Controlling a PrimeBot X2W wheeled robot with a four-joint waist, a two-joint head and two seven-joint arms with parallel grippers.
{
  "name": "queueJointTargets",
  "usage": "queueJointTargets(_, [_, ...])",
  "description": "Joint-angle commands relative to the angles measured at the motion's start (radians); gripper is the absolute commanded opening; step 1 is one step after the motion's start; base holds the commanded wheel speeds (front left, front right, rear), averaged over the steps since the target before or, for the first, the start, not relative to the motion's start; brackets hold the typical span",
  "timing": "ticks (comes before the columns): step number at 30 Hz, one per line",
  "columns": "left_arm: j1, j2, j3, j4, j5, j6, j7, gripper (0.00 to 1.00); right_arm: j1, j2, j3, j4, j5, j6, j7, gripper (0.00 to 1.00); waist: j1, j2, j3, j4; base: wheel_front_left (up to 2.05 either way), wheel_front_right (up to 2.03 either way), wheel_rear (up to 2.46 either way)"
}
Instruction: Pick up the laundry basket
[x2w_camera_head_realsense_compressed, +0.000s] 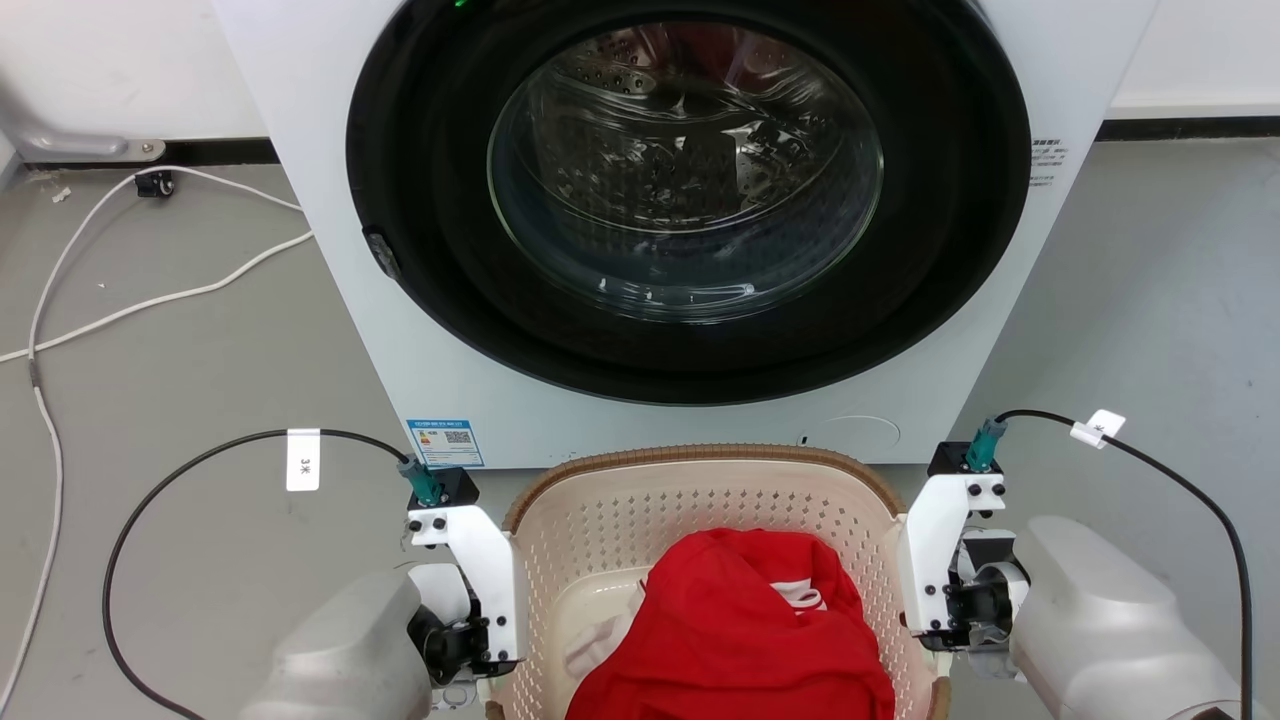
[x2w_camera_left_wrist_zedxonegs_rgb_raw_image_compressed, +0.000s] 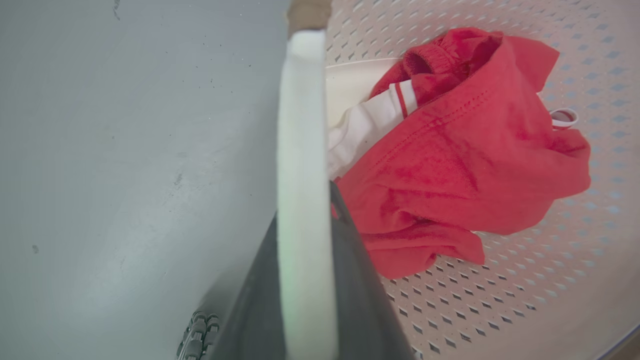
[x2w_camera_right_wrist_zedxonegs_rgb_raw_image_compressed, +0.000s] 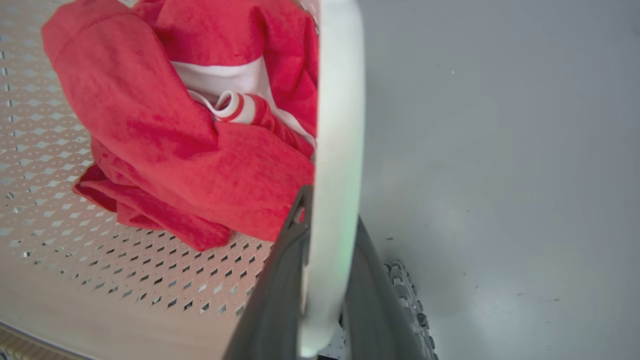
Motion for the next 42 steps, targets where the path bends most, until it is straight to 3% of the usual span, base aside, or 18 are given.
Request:
queueJointTargets(1, [0.005, -0.046, -0.005, -0.022, -0.012, -0.016, -0.006, 0.0, -0.009, 0.044, 0.001, -0.016, 0.011, 0.014, -0.007, 0.0, 0.0001, 0.0, -0.001, 0.001, 0.0, 0.0, 0.0])
queueJointTargets(42, [-0.004, -0.044, -0.058, -0.011, -0.055, -0.016, -0.021, 0.0, 0.006, 0.046, 0.003, -0.006, 0.036, 0.014, -0.003, 0.0, 0.0001, 0.0, 0.0, -0.005, 0.0, 0.0, 0.0])
